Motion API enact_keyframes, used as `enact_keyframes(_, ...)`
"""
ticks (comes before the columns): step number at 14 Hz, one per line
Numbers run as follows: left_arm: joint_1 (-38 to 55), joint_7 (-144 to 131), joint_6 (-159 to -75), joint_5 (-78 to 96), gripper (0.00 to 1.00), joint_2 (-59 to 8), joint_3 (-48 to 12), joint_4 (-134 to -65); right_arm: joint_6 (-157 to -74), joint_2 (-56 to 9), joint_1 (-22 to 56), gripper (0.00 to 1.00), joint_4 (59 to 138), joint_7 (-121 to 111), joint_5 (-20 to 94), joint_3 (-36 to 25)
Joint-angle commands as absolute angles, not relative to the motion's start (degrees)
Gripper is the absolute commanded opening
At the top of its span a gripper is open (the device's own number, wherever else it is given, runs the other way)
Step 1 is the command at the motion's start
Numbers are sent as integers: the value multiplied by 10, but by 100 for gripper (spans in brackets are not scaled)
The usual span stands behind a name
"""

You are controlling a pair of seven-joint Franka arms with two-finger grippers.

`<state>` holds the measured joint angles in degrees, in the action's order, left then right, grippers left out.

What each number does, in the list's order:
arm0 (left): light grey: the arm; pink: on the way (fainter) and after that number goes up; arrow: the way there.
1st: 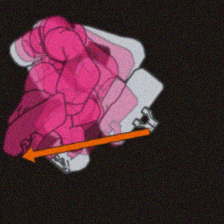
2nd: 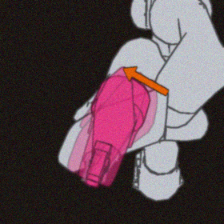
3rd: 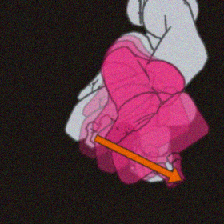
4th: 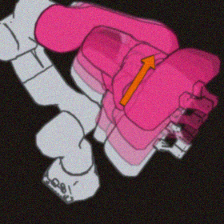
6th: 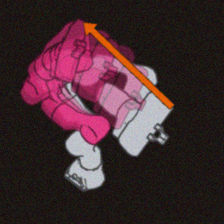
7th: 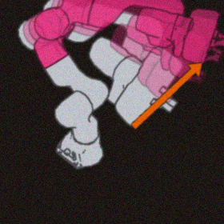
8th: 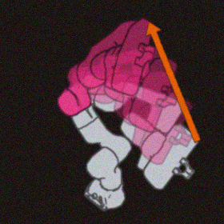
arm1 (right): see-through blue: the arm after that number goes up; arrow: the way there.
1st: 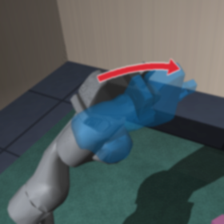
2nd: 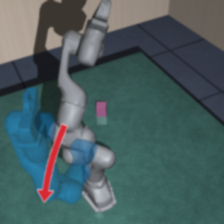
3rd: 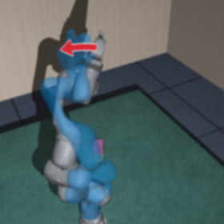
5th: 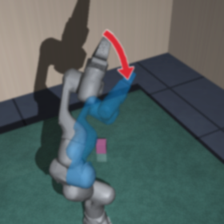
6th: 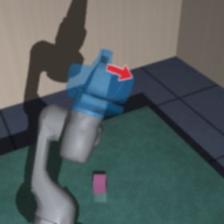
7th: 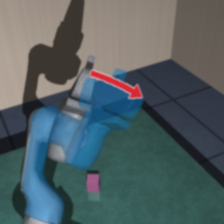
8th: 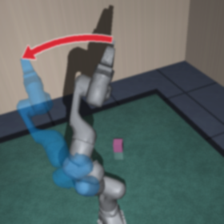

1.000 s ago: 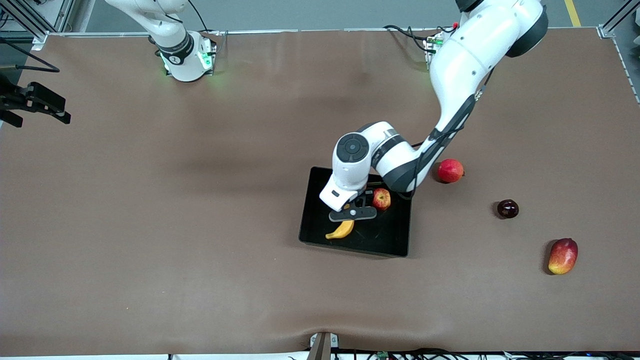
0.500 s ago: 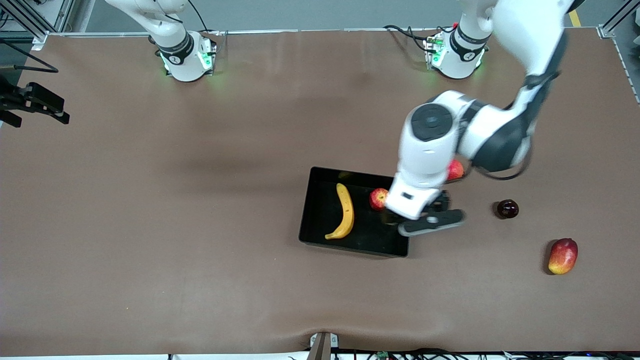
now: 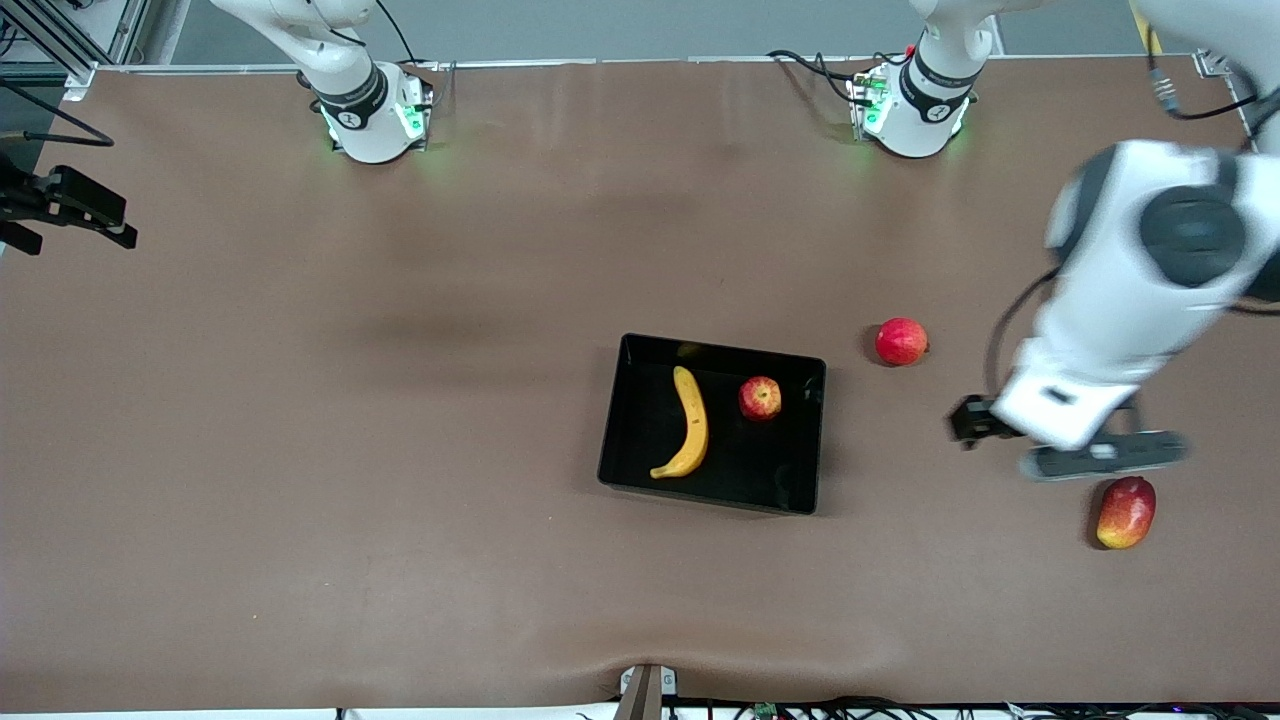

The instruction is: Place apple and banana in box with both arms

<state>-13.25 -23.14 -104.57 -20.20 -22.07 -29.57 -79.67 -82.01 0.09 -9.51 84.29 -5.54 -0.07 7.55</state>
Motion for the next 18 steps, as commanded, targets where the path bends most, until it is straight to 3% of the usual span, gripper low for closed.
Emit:
enact_keyframes(1,-164,-187,-1009,-172,100,-176,-300,-817,-825,10,-110,100,853,-63,12,80)
enact_keyframes(10,-209,-81,-939,-79,100,-35,-288,-873,-825,9,-112,100,853,-63,13,80)
enact_keyframes(14,-76,-61,-939,-30,100,17,-127,-927,-825,9,-112,100,853,-63,13,80)
enact_keyframes(18,-55,-38,-920,-29,100,47,-107,-937,-825,9,-112,100,853,-63,13,80)
